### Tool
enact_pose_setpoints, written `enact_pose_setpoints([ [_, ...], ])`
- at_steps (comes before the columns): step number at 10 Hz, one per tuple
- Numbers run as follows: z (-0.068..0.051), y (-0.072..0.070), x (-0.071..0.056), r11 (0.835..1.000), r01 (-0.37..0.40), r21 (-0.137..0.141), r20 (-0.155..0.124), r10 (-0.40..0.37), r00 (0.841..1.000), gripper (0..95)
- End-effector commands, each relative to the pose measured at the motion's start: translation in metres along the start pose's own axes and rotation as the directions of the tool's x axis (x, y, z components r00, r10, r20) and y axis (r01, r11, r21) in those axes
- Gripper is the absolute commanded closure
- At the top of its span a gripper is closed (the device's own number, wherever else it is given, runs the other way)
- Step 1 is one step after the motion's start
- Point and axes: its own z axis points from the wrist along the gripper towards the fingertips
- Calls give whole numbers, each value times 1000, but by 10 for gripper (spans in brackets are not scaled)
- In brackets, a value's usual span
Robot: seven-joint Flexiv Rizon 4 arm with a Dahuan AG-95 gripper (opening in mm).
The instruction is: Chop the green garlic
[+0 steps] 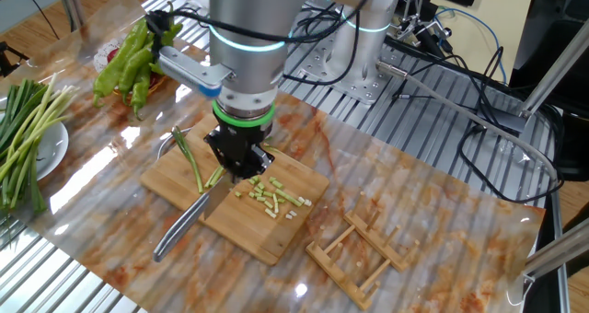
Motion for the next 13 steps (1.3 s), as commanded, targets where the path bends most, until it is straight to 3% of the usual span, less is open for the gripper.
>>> enact_pose_setpoints([
  [1,-1,0,-4,994,108,-33,-24,-109,994,950],
  [3,-7,-3,-19,971,235,-28,-14,-236,972,950],
  [4,-10,-3,-22,966,256,-29,-7,-257,966,950],
  [6,-19,9,-22,965,255,-56,20,-254,967,950],
  [7,-21,8,-25,966,253,-59,95,-247,964,950],
  [9,-23,11,-25,963,251,-94,115,-240,964,950],
  [11,-23,12,-25,964,250,-96,146,-234,961,950],
  [13,-22,11,-26,958,246,-147,176,-219,960,950],
])
